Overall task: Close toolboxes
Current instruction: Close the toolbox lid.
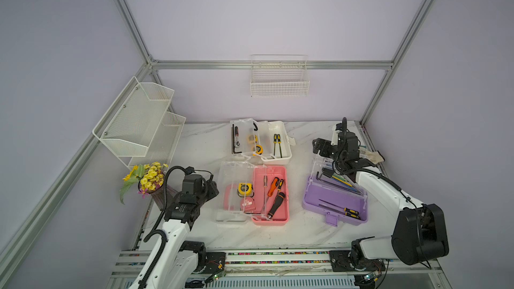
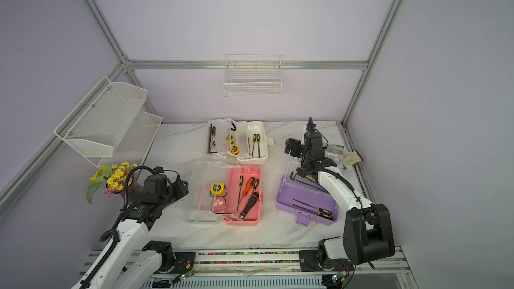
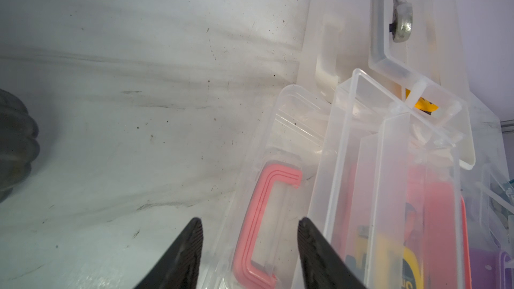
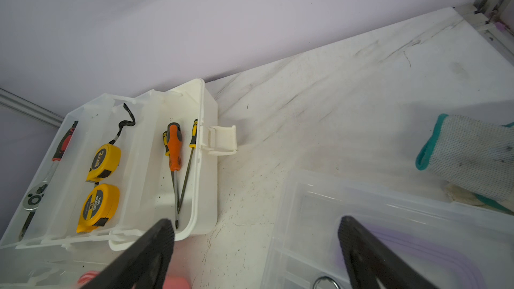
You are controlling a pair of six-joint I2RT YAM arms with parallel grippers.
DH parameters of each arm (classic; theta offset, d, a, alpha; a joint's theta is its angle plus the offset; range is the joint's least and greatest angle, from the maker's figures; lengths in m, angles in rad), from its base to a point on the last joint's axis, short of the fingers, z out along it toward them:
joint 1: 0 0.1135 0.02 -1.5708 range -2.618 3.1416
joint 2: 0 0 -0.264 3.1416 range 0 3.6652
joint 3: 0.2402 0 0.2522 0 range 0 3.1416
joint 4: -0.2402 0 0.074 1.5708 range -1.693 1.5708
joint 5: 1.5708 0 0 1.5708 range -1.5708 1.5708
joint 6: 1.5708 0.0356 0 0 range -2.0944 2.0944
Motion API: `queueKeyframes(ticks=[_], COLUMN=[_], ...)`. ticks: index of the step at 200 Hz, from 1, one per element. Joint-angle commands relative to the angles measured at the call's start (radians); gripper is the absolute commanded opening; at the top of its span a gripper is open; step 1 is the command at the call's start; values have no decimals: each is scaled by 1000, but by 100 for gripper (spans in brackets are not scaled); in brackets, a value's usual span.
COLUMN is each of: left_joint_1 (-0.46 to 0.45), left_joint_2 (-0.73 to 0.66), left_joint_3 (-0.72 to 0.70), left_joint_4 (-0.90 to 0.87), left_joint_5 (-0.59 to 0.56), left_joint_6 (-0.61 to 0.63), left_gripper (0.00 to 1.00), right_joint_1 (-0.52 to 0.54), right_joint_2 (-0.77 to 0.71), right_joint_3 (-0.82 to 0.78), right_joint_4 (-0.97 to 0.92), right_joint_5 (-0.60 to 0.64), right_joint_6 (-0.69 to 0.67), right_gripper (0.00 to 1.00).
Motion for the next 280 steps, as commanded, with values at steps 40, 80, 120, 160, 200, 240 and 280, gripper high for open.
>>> queueKeyframes(ticks=[40, 80, 120, 160, 200, 240, 280], left_joint_1=[-4, -19, -24, -34, -61, -93, -130], left_joint_2=[-14, 17, 22, 67, 88, 114, 170], left_joint_3=[-106, -145, -173, -203, -201, -192, -159], left_joint_4=[36, 141, 138, 132, 132, 133, 138], left_joint_5=[206, 323, 255, 209, 175, 126, 79], left_joint_6=[-114, -181, -142, -109, -91, -76, -54], left_gripper=[56, 57, 57, 43, 37, 28, 21], right_joint_1=[21, 33, 49, 53, 58, 64, 63], right_joint_2=[6, 33, 40, 32, 40, 79, 121], right_joint_3=[40, 57, 57, 48, 45, 68, 113], right_joint_4=[-13, -12, -11, -6, 0, -23, -54], right_joint_5=[-33, -29, -30, -29, -33, -31, -40], right_joint_6=[-8, -4, 6, 8, 17, 39, 67], right_gripper=[97, 97, 97, 95, 94, 97, 97])
